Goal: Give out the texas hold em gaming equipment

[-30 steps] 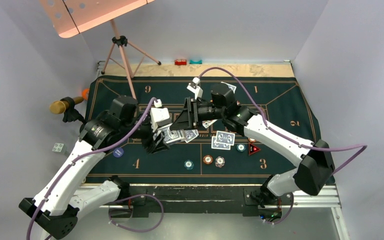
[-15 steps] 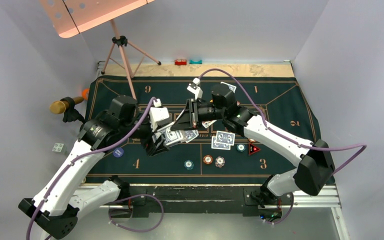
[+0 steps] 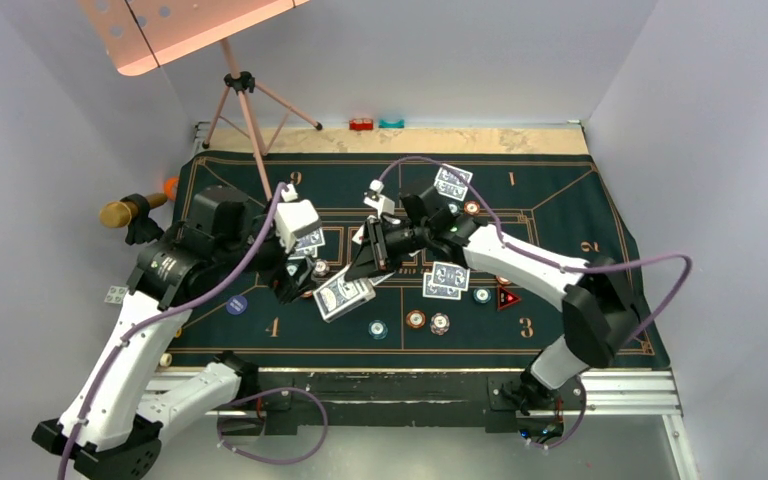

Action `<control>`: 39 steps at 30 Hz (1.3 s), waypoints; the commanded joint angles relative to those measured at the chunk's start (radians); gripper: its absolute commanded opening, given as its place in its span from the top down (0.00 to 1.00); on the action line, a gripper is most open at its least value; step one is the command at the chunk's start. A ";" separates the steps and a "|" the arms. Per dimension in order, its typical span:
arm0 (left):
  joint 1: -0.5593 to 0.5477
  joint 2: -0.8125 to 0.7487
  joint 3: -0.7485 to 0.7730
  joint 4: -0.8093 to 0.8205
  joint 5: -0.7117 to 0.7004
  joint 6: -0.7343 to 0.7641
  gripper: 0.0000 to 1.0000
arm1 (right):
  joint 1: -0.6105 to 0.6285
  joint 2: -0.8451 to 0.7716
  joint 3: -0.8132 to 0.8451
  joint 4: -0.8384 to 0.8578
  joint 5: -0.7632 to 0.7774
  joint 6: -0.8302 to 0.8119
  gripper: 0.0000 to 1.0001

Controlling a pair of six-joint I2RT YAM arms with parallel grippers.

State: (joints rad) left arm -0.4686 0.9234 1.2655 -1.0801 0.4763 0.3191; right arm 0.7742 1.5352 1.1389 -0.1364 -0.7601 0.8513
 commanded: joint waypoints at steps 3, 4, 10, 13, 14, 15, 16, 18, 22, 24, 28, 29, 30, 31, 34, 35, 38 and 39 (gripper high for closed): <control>0.079 -0.025 0.044 0.009 -0.117 -0.045 0.00 | 0.013 0.103 0.038 -0.061 0.000 -0.130 1.00; 0.090 -0.027 0.042 0.012 -0.120 -0.050 0.00 | 0.017 0.121 0.045 -0.055 0.002 -0.142 1.00; 0.156 -0.018 0.038 0.026 -0.097 -0.069 0.01 | 0.059 0.273 0.098 -0.009 -0.009 -0.180 1.00; 0.201 -0.008 0.038 0.027 -0.076 -0.081 0.00 | 0.088 0.342 0.137 -0.010 -0.009 -0.207 1.00; 0.214 -0.004 0.037 0.030 -0.080 -0.087 0.00 | 0.096 0.361 0.152 -0.022 0.004 -0.223 1.00; 0.225 -0.002 0.036 0.036 -0.091 -0.094 0.00 | 0.105 0.382 0.165 -0.034 0.012 -0.240 1.00; 0.235 0.001 0.033 0.040 -0.095 -0.102 0.00 | 0.112 0.401 0.175 -0.036 0.013 -0.253 1.00; 0.249 0.007 0.030 0.043 -0.095 -0.113 0.00 | 0.117 0.432 0.178 -0.026 0.002 -0.266 1.00; 0.254 0.005 0.006 0.064 -0.136 -0.141 0.00 | 0.119 0.454 0.146 0.056 -0.030 -0.279 0.99; 0.255 0.005 -0.008 0.081 -0.167 -0.157 0.00 | 0.119 0.478 0.142 0.058 -0.033 -0.291 0.90; 0.257 -0.012 -0.028 0.108 -0.201 -0.181 0.00 | 0.120 0.493 0.130 0.009 0.030 -0.334 0.64; 0.257 -0.016 -0.032 0.114 -0.205 -0.182 0.00 | 0.120 0.494 0.125 -0.004 0.041 -0.341 0.61; 0.257 -0.021 -0.038 0.118 -0.209 -0.181 0.00 | 0.120 0.492 0.119 -0.011 0.051 -0.347 0.58; 0.257 -0.024 -0.047 0.123 -0.213 -0.181 0.00 | 0.120 0.488 0.116 -0.022 0.061 -0.353 0.56; 0.257 -0.027 -0.063 0.128 -0.221 -0.181 0.00 | 0.119 0.469 0.112 -0.054 0.098 -0.367 0.51; 0.257 -0.028 -0.068 0.130 -0.224 -0.180 0.00 | 0.119 0.458 0.113 -0.065 0.111 -0.372 0.50; 0.257 -0.030 -0.080 0.135 -0.232 -0.179 0.00 | 0.119 0.418 0.134 -0.131 0.171 -0.395 0.36; 0.257 -0.030 -0.081 0.134 -0.235 -0.181 0.00 | 0.119 0.401 0.142 -0.158 0.195 -0.405 0.31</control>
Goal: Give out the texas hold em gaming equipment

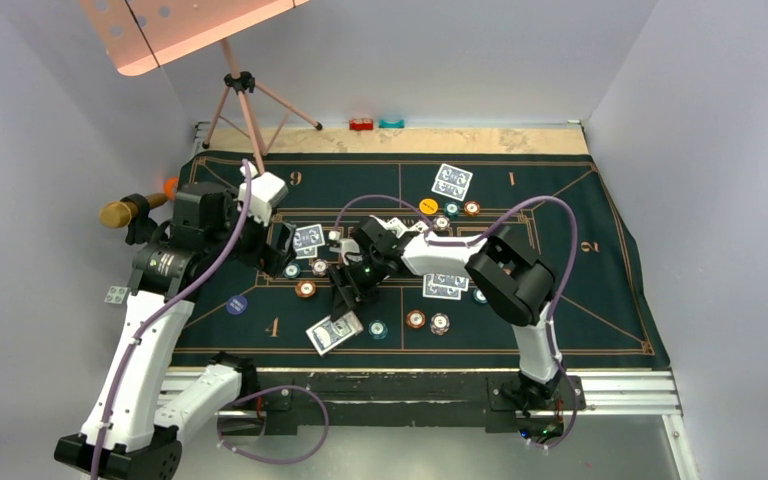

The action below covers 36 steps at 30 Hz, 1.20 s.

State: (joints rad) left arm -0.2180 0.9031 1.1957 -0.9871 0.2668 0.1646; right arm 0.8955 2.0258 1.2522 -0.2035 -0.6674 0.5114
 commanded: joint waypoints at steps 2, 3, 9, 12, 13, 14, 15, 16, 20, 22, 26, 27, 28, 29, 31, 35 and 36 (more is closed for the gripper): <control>0.006 -0.005 -0.010 0.039 -0.034 -0.022 0.00 | -0.003 -0.131 0.045 -0.143 0.145 -0.083 0.22; 0.006 -0.003 -0.009 0.040 -0.043 -0.019 0.00 | -0.007 -0.160 0.057 -0.173 0.178 -0.091 0.16; 0.006 0.012 0.000 0.052 -0.123 -0.017 0.00 | -0.065 -0.327 0.097 -0.324 0.338 -0.130 0.12; 0.006 0.019 -0.009 0.074 -0.181 -0.007 0.00 | -0.141 -0.438 0.082 -0.346 0.426 -0.121 0.12; 0.006 0.022 -0.015 0.080 -0.197 -0.002 0.00 | -0.178 -0.480 0.068 -0.342 0.457 -0.105 0.12; 0.006 0.026 -0.021 0.089 -0.215 0.000 0.00 | -0.218 -0.523 0.049 -0.336 0.489 -0.101 0.12; 0.007 0.033 -0.026 0.096 -0.232 0.002 0.00 | -0.261 -0.575 0.022 -0.321 0.533 -0.101 0.12; 0.007 0.037 -0.029 0.103 -0.250 0.004 0.00 | -0.296 -0.626 -0.021 -0.290 0.597 -0.102 0.12; 0.016 0.067 -0.037 0.129 -0.308 -0.001 0.00 | -0.379 -0.834 -0.202 -0.171 0.934 -0.169 0.11; 0.024 0.076 -0.047 0.142 -0.318 -0.003 0.00 | -0.424 -0.873 -0.236 -0.179 1.099 -0.179 0.11; 0.067 0.094 -0.078 0.189 -0.284 -0.004 0.00 | -0.485 -0.943 -0.309 -0.150 1.235 -0.183 0.15; 0.080 0.103 -0.085 0.204 -0.277 -0.006 0.00 | -0.496 -0.964 -0.335 -0.123 1.261 -0.180 0.16; 0.091 0.116 -0.090 0.218 -0.272 -0.008 0.00 | -0.510 -0.989 -0.363 -0.093 1.276 -0.179 0.16; 0.104 0.129 -0.096 0.232 -0.272 -0.011 0.00 | -0.523 -1.012 -0.394 -0.055 1.285 -0.180 0.16; 0.130 0.149 -0.119 0.279 -0.246 -0.014 0.00 | -0.546 -1.048 -0.446 0.017 1.316 -0.180 0.15; 0.174 0.200 -0.174 0.379 -0.227 -0.048 0.00 | -0.585 -1.073 -0.524 0.132 1.400 -0.195 0.13; 0.181 0.213 -0.196 0.428 -0.240 -0.059 0.01 | -0.600 -1.070 -0.542 0.162 1.404 -0.202 0.13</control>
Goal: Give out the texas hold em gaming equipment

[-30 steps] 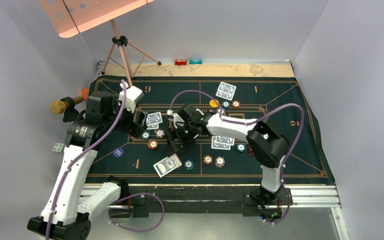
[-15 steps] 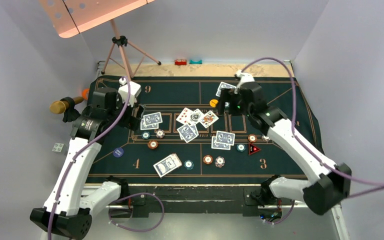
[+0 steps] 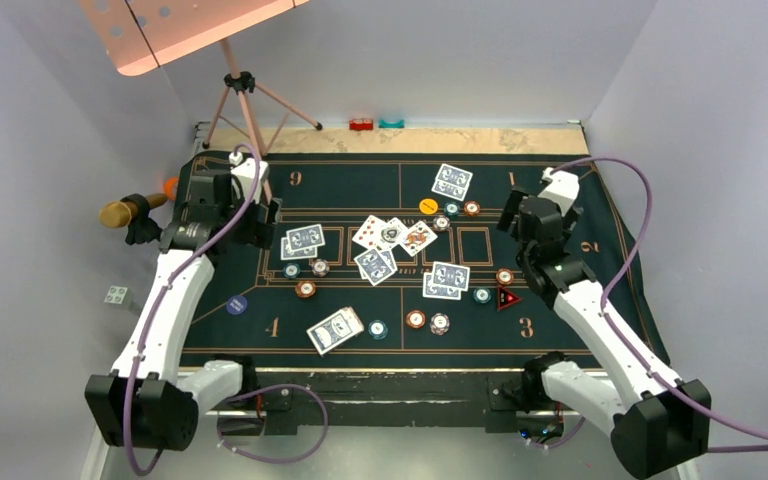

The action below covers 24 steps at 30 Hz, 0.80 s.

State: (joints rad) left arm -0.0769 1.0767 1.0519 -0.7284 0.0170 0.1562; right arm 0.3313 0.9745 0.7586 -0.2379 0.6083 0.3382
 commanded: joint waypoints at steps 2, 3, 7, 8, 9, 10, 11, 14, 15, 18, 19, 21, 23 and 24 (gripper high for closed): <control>0.056 0.048 -0.110 0.261 0.015 -0.060 0.00 | -0.065 -0.005 -0.076 0.232 0.128 -0.032 0.13; 0.063 0.044 -0.148 0.318 0.022 -0.063 0.00 | -0.078 0.004 -0.086 0.269 0.127 -0.034 0.13; 0.068 0.017 -0.287 0.496 0.086 -0.013 0.00 | -0.105 0.021 -0.168 0.443 0.128 -0.115 0.14; 0.067 0.021 -0.302 0.509 0.108 0.000 0.00 | -0.109 0.015 -0.210 0.526 0.131 -0.149 0.15; 0.067 0.027 -0.316 0.522 0.121 0.008 0.00 | -0.117 0.006 -0.248 0.610 0.124 -0.180 0.15; 0.067 0.041 -0.329 0.542 0.121 0.015 0.00 | -0.128 0.004 -0.273 0.670 0.117 -0.200 0.16; 0.065 0.056 -0.333 0.541 0.118 0.030 0.00 | -0.142 0.010 -0.282 0.700 0.122 -0.196 0.17; 0.056 0.063 -0.334 0.517 0.118 0.072 0.00 | -0.160 0.044 -0.278 0.724 0.113 -0.232 0.08; 0.057 0.049 -0.343 0.522 0.130 0.086 0.00 | -0.161 0.056 -0.279 0.737 0.118 -0.251 0.07; 0.056 -0.034 -0.396 0.612 0.198 0.058 0.00 | -0.162 0.084 -0.295 0.785 0.123 -0.280 0.05; 0.056 -0.050 -0.413 0.643 0.220 0.044 0.00 | -0.162 0.092 -0.300 0.802 0.126 -0.284 0.05; 0.058 -0.043 -0.411 0.682 0.203 -0.026 0.00 | -0.164 0.114 -0.308 0.838 0.144 -0.298 0.05; 0.058 -0.007 -0.396 0.699 0.168 -0.086 0.05 | -0.171 0.130 -0.316 0.874 0.166 -0.289 0.05; 0.060 0.005 -0.392 0.698 0.165 -0.093 0.06 | -0.177 0.132 -0.334 0.911 0.172 -0.289 0.05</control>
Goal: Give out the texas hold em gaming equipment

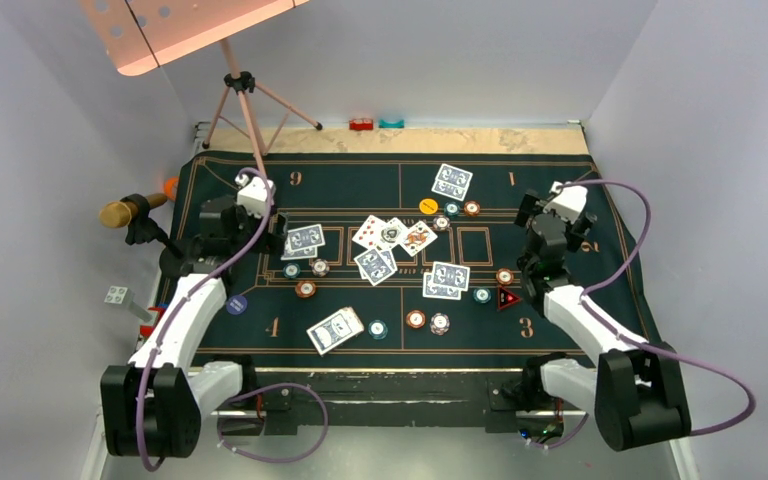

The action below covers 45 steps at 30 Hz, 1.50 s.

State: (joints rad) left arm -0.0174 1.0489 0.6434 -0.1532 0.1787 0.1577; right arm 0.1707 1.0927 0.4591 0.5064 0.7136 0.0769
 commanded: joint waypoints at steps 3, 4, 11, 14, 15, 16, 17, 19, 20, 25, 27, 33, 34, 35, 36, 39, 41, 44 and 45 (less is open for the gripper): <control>0.002 0.046 -0.017 0.196 -0.018 -0.111 0.04 | -0.035 0.020 -0.050 0.222 0.093 -0.012 0.03; 0.003 0.048 -0.033 0.224 -0.023 -0.110 0.03 | -0.039 0.025 -0.051 0.239 0.103 -0.008 0.03; 0.017 0.088 -0.129 0.419 -0.094 -0.149 0.01 | -0.045 0.095 -0.050 0.322 0.024 -0.033 0.02; 0.017 0.120 -0.153 0.467 -0.114 -0.146 0.00 | -0.044 0.118 -0.074 0.345 0.020 0.018 0.02; 0.017 0.125 -0.165 0.487 -0.121 -0.145 0.00 | -0.045 0.117 -0.088 0.358 0.005 0.037 0.02; 0.017 0.126 -0.181 0.521 -0.121 -0.143 0.00 | -0.044 0.120 -0.097 0.374 -0.015 0.047 0.02; 0.017 0.121 -0.193 0.538 -0.122 -0.147 0.00 | -0.044 0.131 -0.104 0.398 -0.023 0.054 0.02; 0.036 0.113 -0.226 0.618 -0.119 -0.147 0.00 | -0.043 0.154 -0.104 0.430 -0.023 0.063 0.02; 0.042 0.108 -0.245 0.654 -0.114 -0.147 0.00 | -0.044 0.166 -0.100 0.447 -0.035 0.049 0.02; 0.045 0.121 -0.345 0.948 -0.105 -0.176 0.00 | -0.043 0.207 -0.121 0.538 -0.090 0.010 0.02; 0.045 0.156 -0.380 1.038 -0.100 -0.184 0.00 | -0.046 0.225 -0.167 0.640 -0.075 0.012 0.02; 0.045 0.306 -0.419 1.255 -0.105 -0.184 0.00 | -0.046 0.266 -0.250 0.817 -0.287 -0.068 0.02; 0.045 0.304 -0.413 1.239 -0.094 -0.178 0.01 | -0.045 0.314 -0.257 0.898 -0.308 -0.110 0.02; 0.045 0.294 -0.400 1.202 -0.085 -0.174 0.01 | -0.046 0.332 -0.244 0.920 -0.296 -0.129 0.02; 0.045 0.293 -0.384 1.167 -0.081 -0.171 0.02 | -0.050 0.313 -0.209 0.820 -0.292 -0.105 0.01; 0.045 0.297 -0.315 1.041 -0.099 -0.178 0.02 | -0.128 0.310 -0.154 0.693 -0.393 -0.032 0.01; 0.043 0.305 -0.320 1.056 -0.108 -0.177 0.01 | -0.132 0.290 -0.159 0.672 -0.399 -0.026 0.01; 0.043 0.303 -0.318 1.052 -0.112 -0.176 0.00 | -0.132 0.292 -0.166 0.686 -0.393 -0.034 0.01; 0.043 0.302 -0.318 1.048 -0.113 -0.177 0.00 | -0.132 0.291 -0.166 0.684 -0.393 -0.035 0.01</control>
State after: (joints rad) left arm 0.0196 1.3556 0.3008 0.8734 0.0704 -0.0074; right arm 0.0399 1.4044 0.2752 1.1698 0.3634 0.0372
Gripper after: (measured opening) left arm 0.996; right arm 0.985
